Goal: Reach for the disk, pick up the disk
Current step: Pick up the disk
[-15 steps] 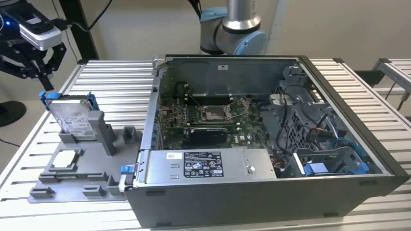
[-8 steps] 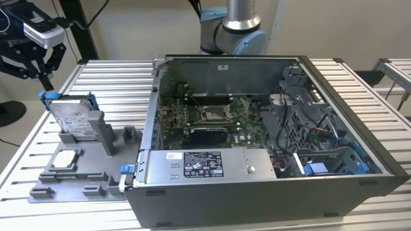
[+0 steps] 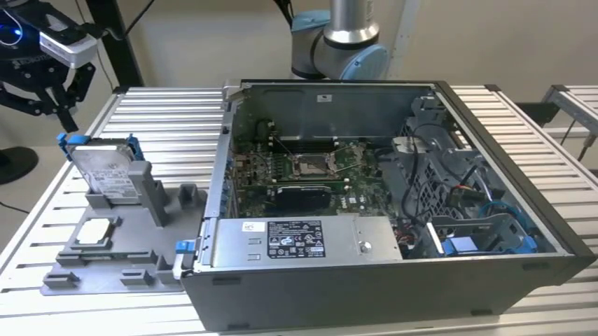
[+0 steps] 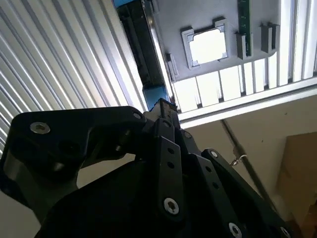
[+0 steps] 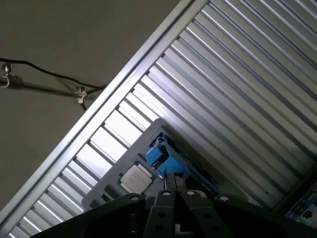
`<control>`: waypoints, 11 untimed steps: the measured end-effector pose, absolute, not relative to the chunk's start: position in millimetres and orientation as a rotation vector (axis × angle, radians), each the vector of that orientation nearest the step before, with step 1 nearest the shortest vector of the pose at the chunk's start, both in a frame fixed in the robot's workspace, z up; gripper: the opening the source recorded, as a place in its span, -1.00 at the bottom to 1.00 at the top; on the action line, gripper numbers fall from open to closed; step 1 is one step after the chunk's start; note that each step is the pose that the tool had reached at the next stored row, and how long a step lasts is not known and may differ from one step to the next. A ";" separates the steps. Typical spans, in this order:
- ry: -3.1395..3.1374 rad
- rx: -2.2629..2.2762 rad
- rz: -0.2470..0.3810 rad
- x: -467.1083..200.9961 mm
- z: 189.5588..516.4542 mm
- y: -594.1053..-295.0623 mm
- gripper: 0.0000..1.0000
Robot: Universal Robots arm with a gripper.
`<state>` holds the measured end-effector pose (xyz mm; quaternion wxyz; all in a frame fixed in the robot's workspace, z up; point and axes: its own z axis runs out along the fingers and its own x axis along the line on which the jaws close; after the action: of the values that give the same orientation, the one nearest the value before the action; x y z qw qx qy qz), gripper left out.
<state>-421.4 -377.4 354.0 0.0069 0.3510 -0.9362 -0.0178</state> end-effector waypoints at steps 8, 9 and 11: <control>-2.868 1.241 -0.055 -421.3 354.0 -377.5 -1.00; -2.860 1.260 -0.054 -421.4 354.0 -377.4 -1.00; -2.842 1.299 -0.054 -421.4 354.0 -377.4 -1.00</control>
<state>-421.4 -377.4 354.0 0.0082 0.4158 -0.9093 -0.0173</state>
